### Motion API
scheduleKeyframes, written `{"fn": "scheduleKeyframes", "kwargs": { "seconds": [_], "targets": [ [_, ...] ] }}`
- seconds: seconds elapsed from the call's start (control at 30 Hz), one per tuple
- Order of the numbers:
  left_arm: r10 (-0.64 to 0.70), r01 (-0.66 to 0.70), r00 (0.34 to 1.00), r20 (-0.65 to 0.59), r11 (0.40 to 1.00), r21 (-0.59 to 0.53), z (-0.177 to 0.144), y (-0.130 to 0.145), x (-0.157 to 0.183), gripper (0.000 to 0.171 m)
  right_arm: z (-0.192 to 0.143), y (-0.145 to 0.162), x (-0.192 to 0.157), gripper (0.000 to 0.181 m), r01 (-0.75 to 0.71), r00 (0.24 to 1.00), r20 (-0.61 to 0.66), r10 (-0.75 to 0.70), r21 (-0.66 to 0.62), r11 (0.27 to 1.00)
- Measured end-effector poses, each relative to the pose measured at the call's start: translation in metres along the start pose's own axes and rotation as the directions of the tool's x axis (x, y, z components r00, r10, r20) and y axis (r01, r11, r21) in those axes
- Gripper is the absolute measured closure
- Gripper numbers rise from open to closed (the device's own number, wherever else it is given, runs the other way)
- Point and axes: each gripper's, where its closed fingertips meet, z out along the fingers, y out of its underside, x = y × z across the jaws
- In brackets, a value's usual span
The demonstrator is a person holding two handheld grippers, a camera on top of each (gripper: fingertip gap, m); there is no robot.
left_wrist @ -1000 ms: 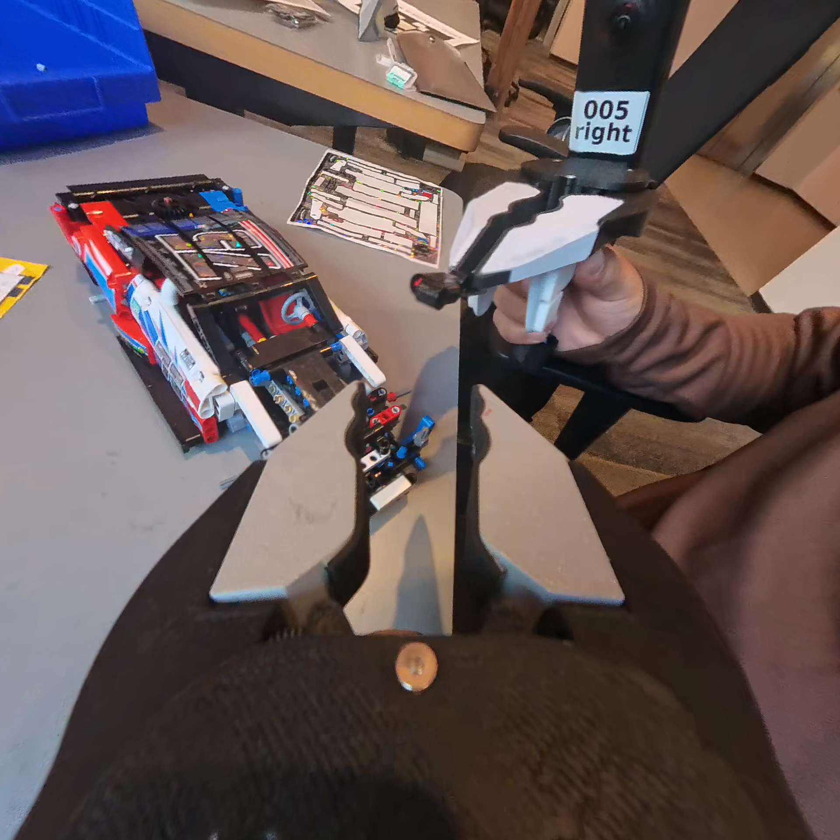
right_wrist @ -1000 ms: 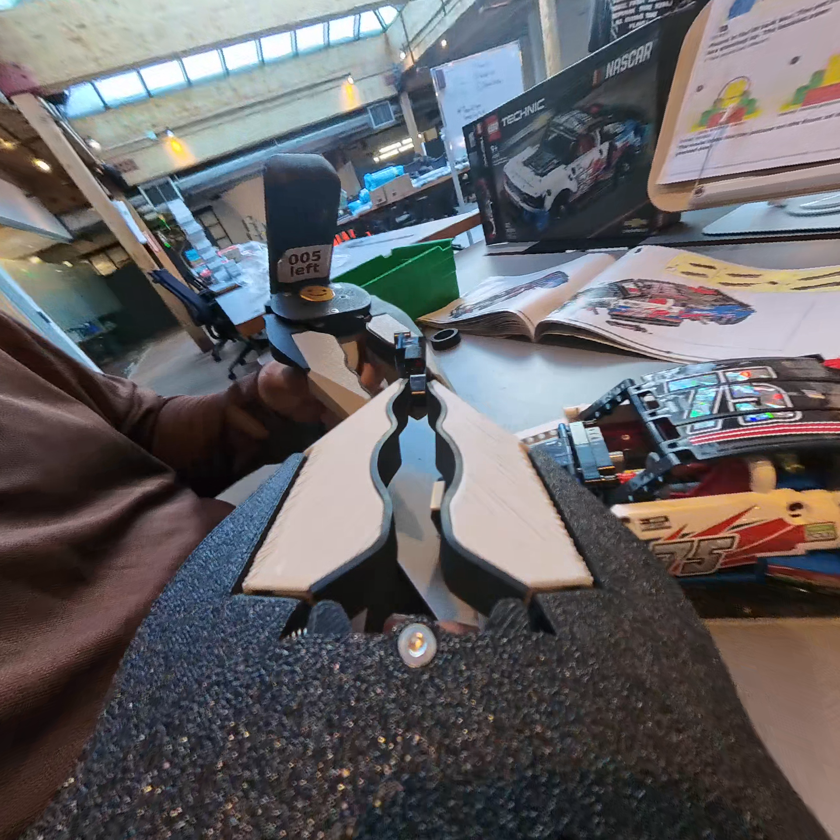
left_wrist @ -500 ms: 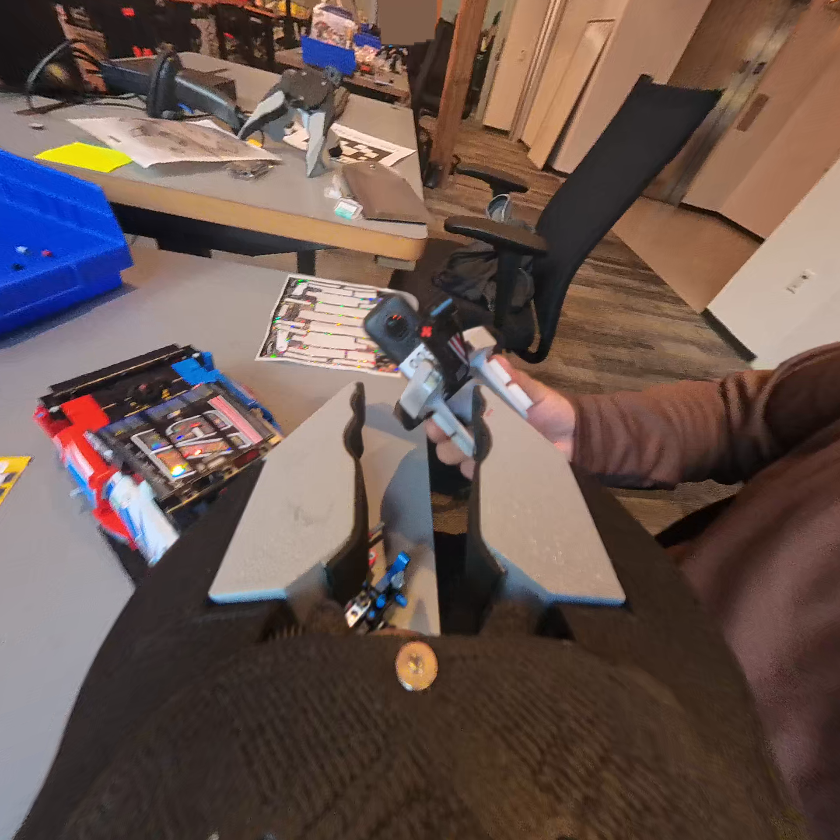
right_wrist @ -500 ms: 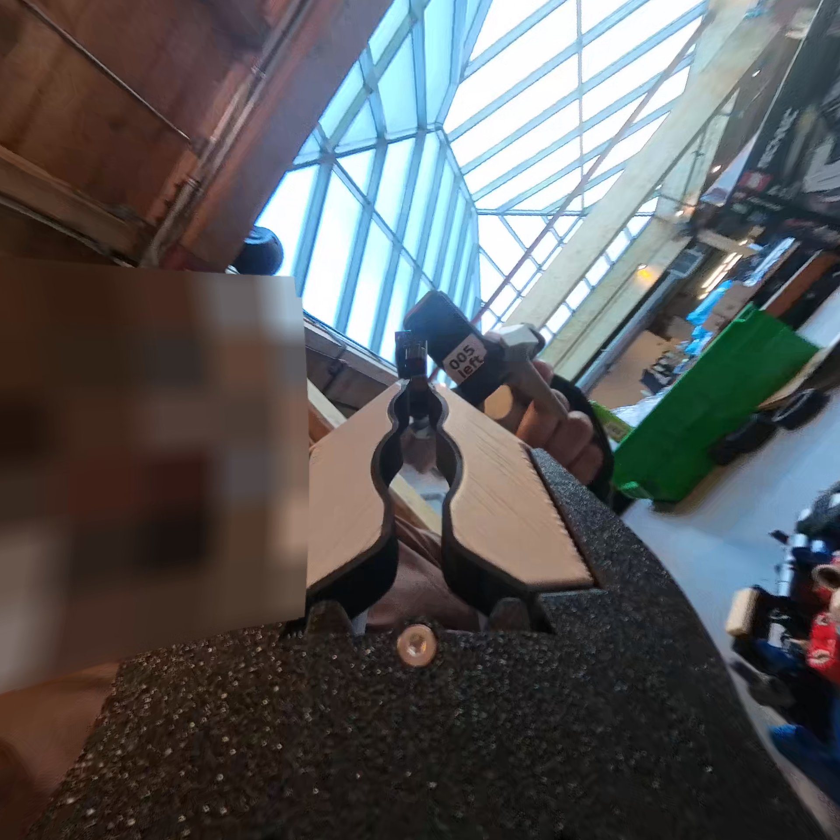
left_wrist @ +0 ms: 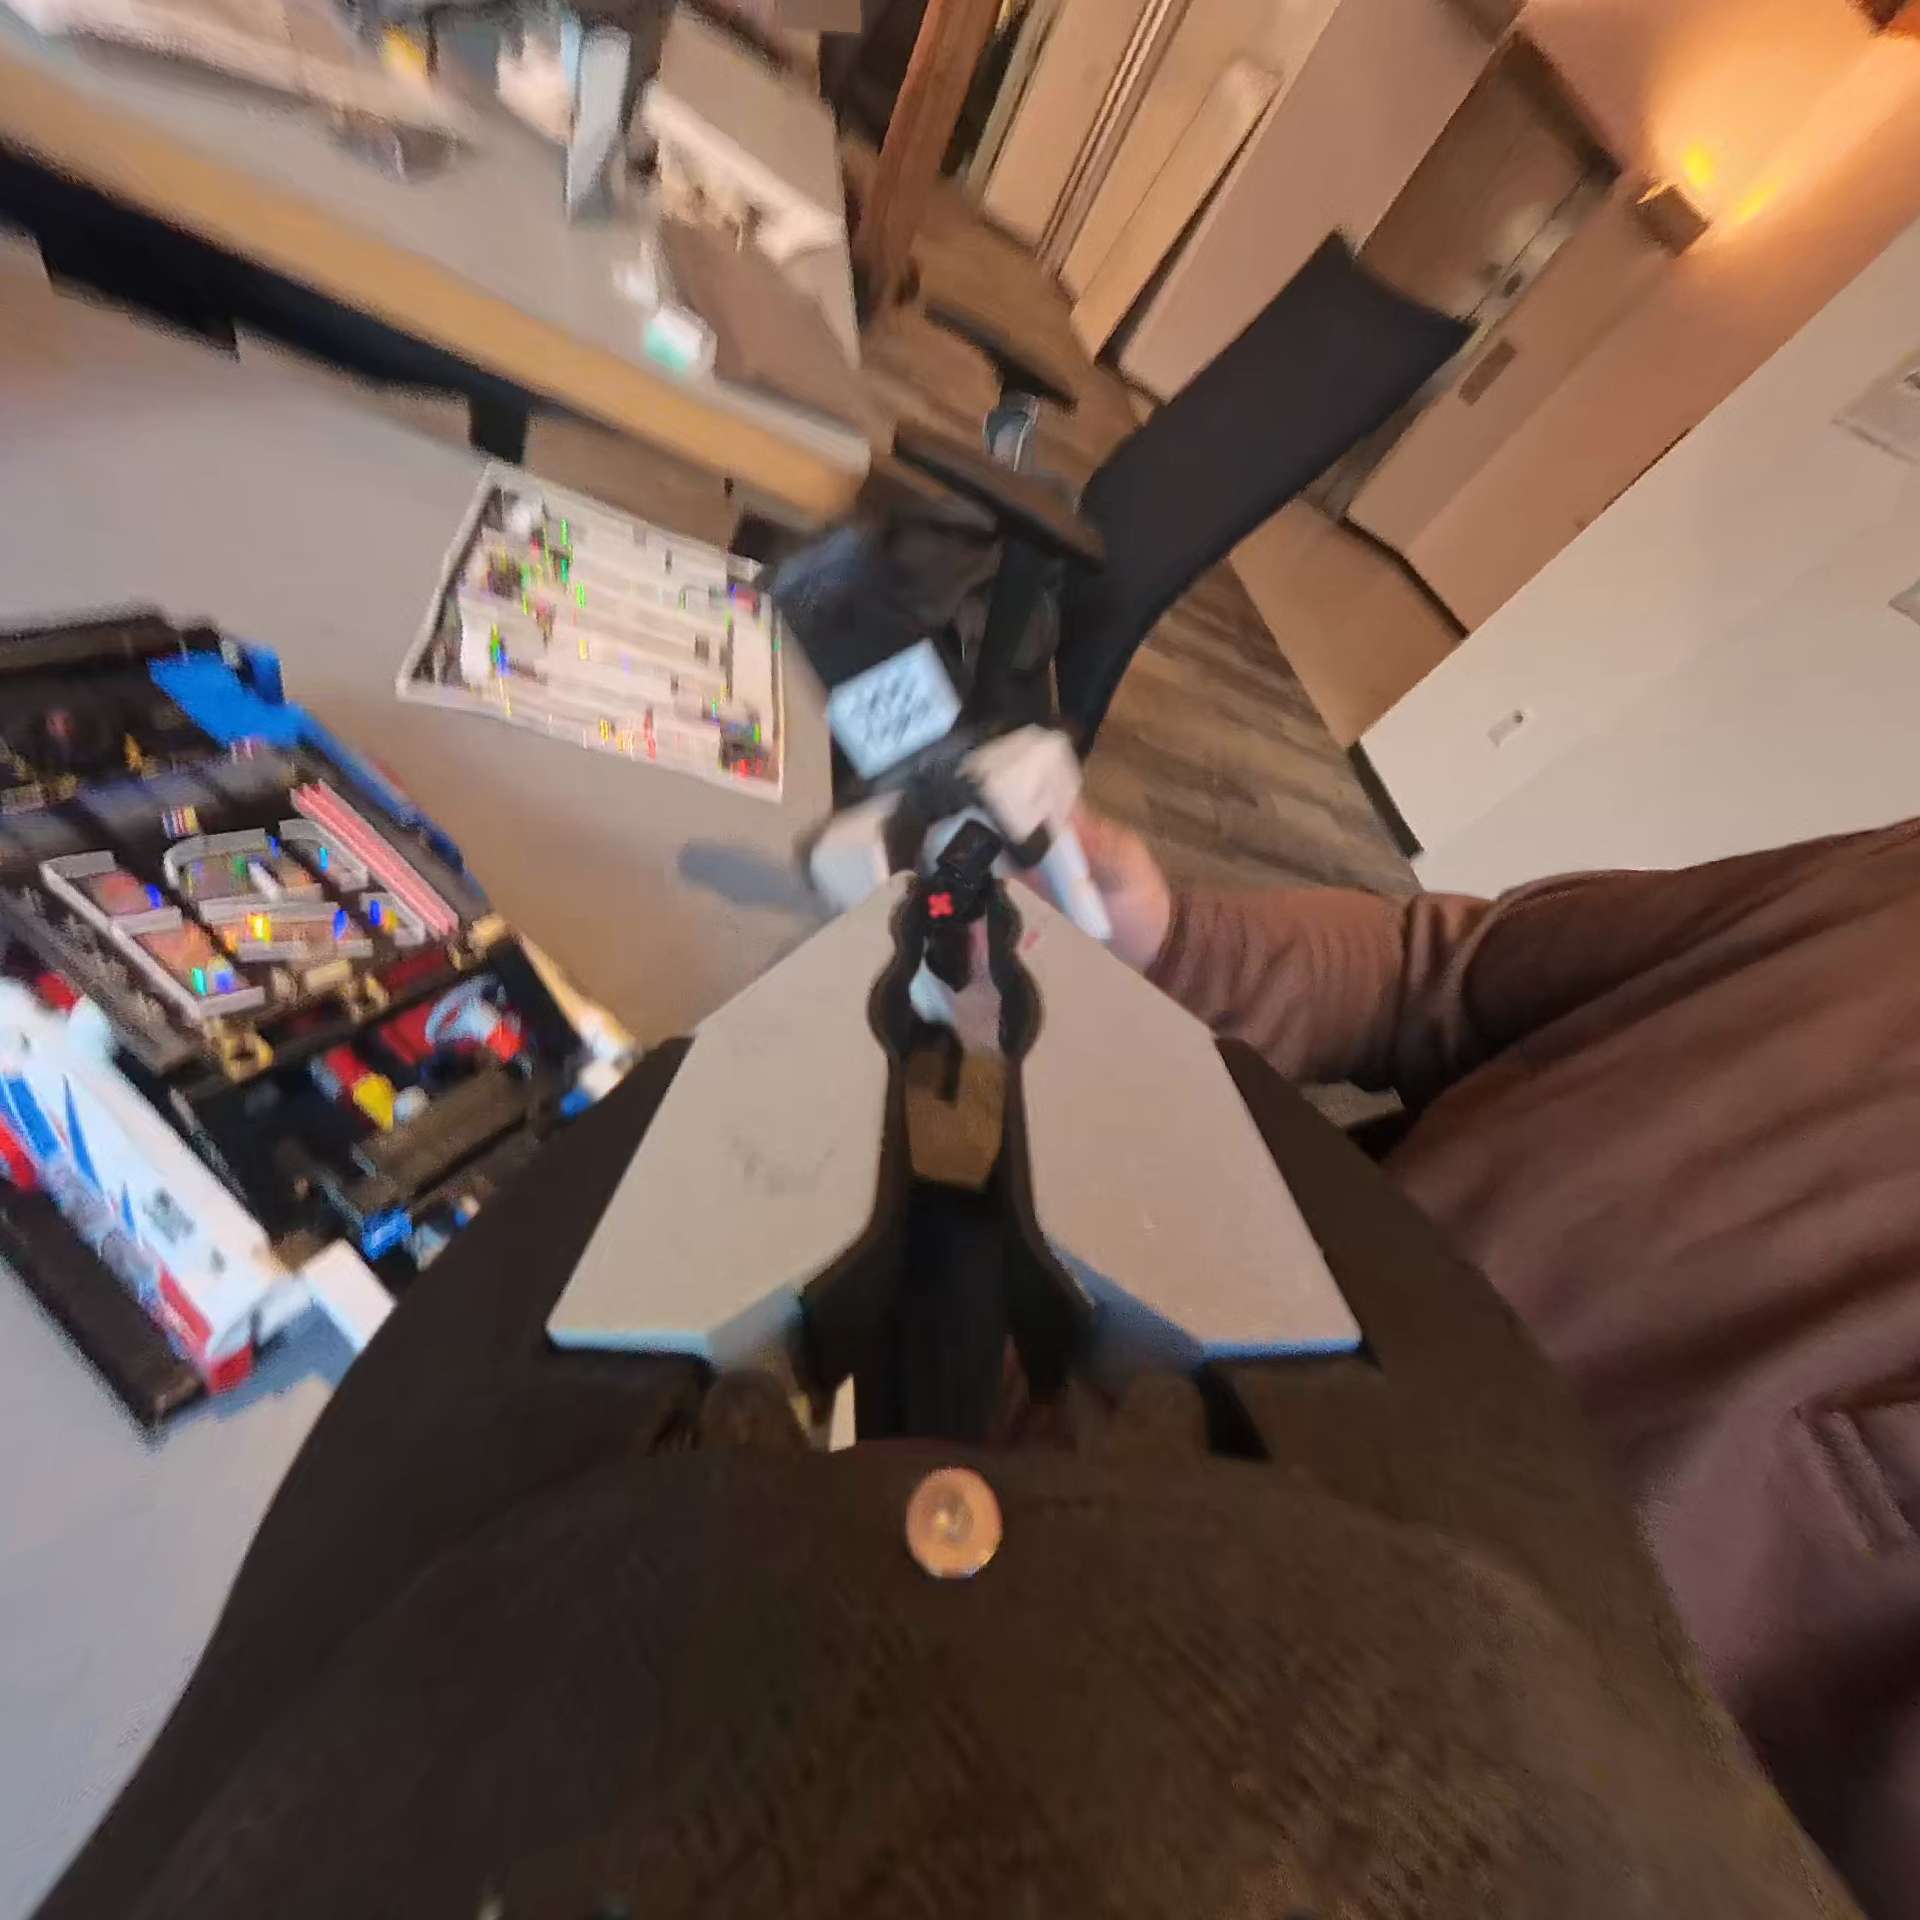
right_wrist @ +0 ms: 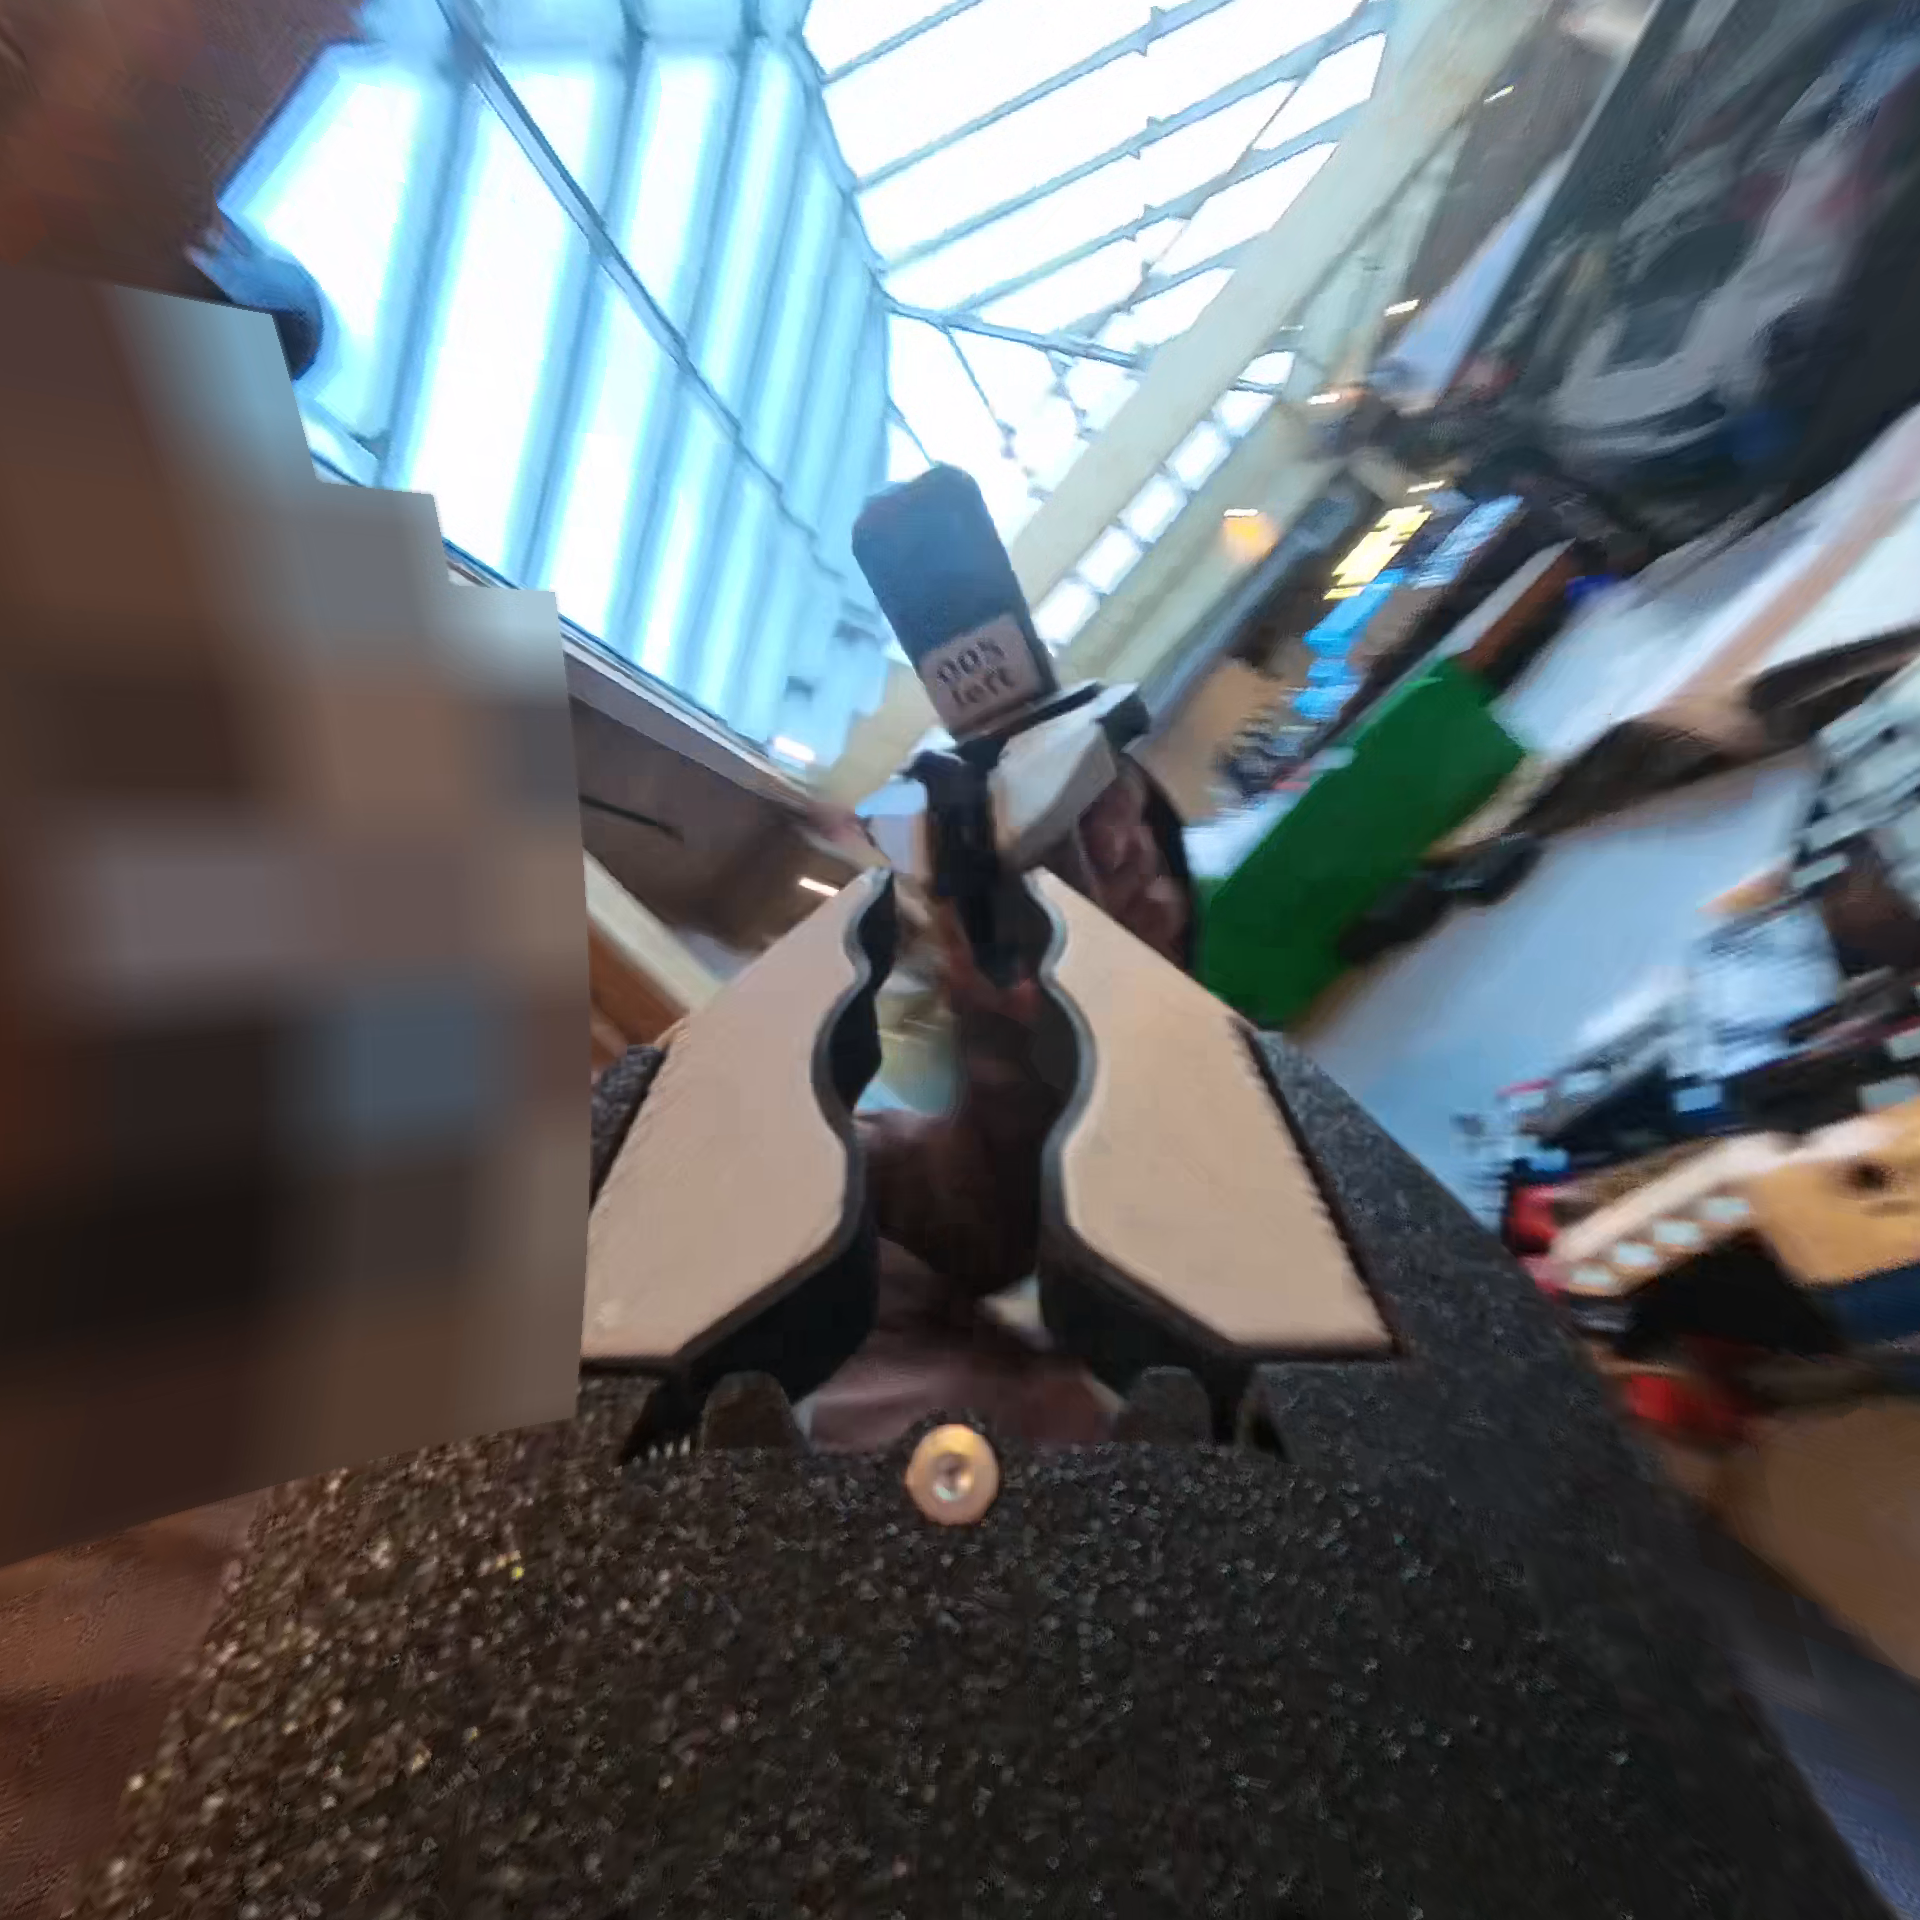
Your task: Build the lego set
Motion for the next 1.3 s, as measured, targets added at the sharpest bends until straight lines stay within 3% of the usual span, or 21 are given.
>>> {"fn": "scheduleKeyframes", "kwargs": {
  "seconds": [0.03,0.1,0.13,0.2,0.27,0.33,0.4,0.57,0.87,1.1,1.2,1.3],
  "targets": [
    [-0.043,0.043,0.999,-0.003,0.997,-0.058,0.000,0.006,-0.004,0.163,-0.004,-0.004,0.000,0.155,0.126,0.988,-0.084,-0.130,-0.047,0.991],
    [-0.103,0.100,0.995,-0.016,0.987,-0.128,0.000,0.016,-0.010,0.163,-0.013,-0.008,0.002,0.145,0.399,0.861,-0.241,-0.449,-0.231,0.888],
    [-0.126,0.122,0.992,-0.017,0.978,-0.168,0.001,0.022,-0.013,0.163,-0.017,-0.007,0.004,0.138,0.517,0.732,-0.283,-0.619,-0.361,0.776],
    [-0.173,0.165,0.985,-0.008,0.951,-0.262,0.002,0.037,-0.022,0.162,-0.019,0.002,0.004,0.128,0.648,0.442,-0.237,-0.865,-0.582,0.491],
    [-0.234,0.208,0.972,-0.033,0.913,-0.352,0.004,0.052,-0.023,0.163,-0.017,0.009,0.008,0.116,0.669,0.144,-0.147,-0.979,-0.714,0.206],
    [-0.275,0.235,0.960,-0.045,0.885,-0.402,0.006,0.061,-0.021,0.163,-0.014,0.023,0.017,0.122,0.624,-0.053,-0.023,-0.998,-0.781,-0.016],
    [-0.281,0.241,0.959,-0.033,0.871,-0.428,0.007,0.066,-0.022,0.162,-0.011,0.042,0.031,0.122,0.576,-0.073,0.063,-0.995,-0.812,-0.094],
    [-0.290,0.235,0.956,-0.048,0.854,-0.464,0.011,0.073,-0.016,0.163,-0.015,0.045,0.052,0.113,0.501,-0.132,0.116,-0.984,-0.849,-0.168],
    [-0.339,0.244,0.937,-0.089,0.814,-0.527,0.011,0.103,-0.007,0.166,-0.023,0.077,0.063,0.123,0.440,-0.060,0.254,-0.965,-0.861,-0.254],
    [-0.379,0.290,0.917,-0.123,0.847,-0.445,0.001,0.102,-0.008,0.164,-0.011,0.079,0.067,0.123,0.481,-0.044,0.200,-0.979,-0.854,-0.197],
    [-0.338,0.267,0.934,-0.117,0.876,-0.401,-0.007,0.100,-0.012,0.141,-0.010,0.075,0.071,0.123,0.485,-0.029,0.161,-0.986,-0.861,-0.155],
    [-0.263,0.228,0.963,-0.058,0.910,-0.348,-0.024,0.096,-0.023,0.128,-0.013,0.069,0.076,0.122,0.482,-0.001,0.102,-0.995,-0.872,-0.090]
  ]
}}
